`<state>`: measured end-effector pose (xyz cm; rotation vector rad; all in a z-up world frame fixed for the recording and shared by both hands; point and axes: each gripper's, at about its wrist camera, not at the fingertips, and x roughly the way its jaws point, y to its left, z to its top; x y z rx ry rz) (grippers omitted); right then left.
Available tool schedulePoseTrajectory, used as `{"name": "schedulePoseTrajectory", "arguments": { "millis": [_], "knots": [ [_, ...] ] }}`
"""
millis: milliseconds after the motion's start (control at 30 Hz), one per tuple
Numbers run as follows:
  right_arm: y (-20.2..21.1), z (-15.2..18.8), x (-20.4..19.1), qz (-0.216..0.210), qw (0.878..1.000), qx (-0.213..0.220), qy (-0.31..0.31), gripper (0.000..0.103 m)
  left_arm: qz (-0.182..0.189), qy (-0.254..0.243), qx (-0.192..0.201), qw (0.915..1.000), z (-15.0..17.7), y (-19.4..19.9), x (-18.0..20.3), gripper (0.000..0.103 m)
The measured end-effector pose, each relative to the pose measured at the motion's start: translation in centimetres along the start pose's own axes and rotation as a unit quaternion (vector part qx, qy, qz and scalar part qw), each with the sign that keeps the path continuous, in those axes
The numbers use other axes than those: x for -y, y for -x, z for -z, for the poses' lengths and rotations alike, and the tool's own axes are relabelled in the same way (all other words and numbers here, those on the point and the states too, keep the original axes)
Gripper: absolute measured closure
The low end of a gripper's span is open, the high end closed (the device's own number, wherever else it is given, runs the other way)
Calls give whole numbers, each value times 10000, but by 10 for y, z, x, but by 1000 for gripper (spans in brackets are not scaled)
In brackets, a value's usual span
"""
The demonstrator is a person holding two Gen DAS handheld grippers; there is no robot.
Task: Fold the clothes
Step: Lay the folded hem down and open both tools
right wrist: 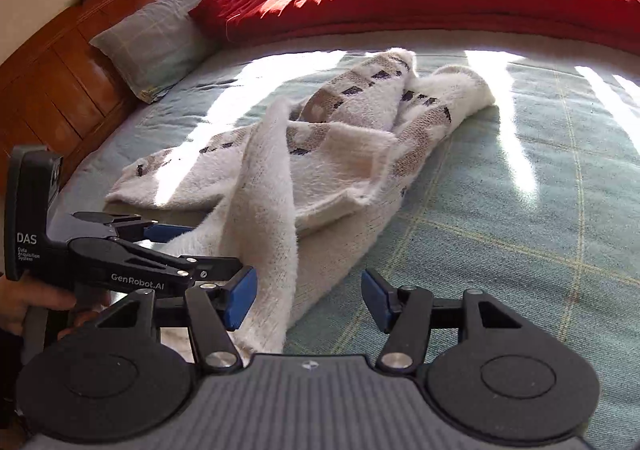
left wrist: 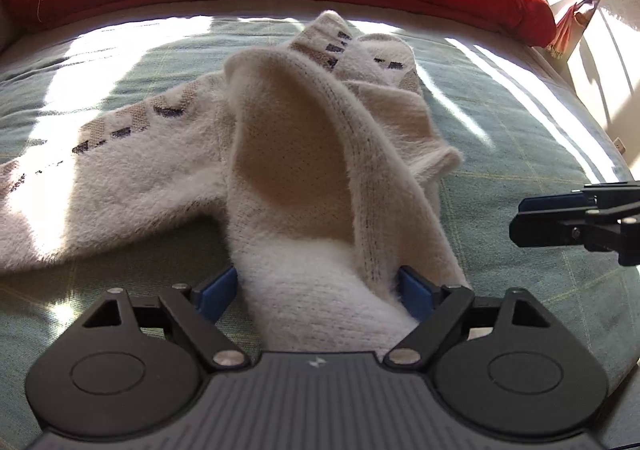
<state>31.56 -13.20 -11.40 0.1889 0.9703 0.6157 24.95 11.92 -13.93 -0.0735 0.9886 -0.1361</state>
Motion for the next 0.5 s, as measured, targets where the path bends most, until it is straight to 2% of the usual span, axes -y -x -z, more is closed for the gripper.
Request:
{"name": "schedulePoseTrajectory", "arguments": {
  "millis": [100, 367, 400, 433, 500],
  "knots": [
    [-19, -13, 21, -211, 9977, 77, -645, 49, -5, -112, 47, 9999, 0, 4, 6, 17],
    [-65, -22, 56, -861, 9754, 238, -2014, 49, 109, 35, 68, 9999, 2, 4, 1, 17],
    [-69, -23, 58, -903, 9730, 256, -2108, 55, 120, 42, 70, 9999, 2, 3, 1, 17],
    [-73, -24, 59, -924, 9712, 292, -2175, 67, 128, 50, 73, 9999, 2, 3, 0, 16],
    [-76, -28, 58, -946, 9709, 393, -2166, 76, 156, 92, 75, 9998, 2, 2, 0, 16]
  ]
}}
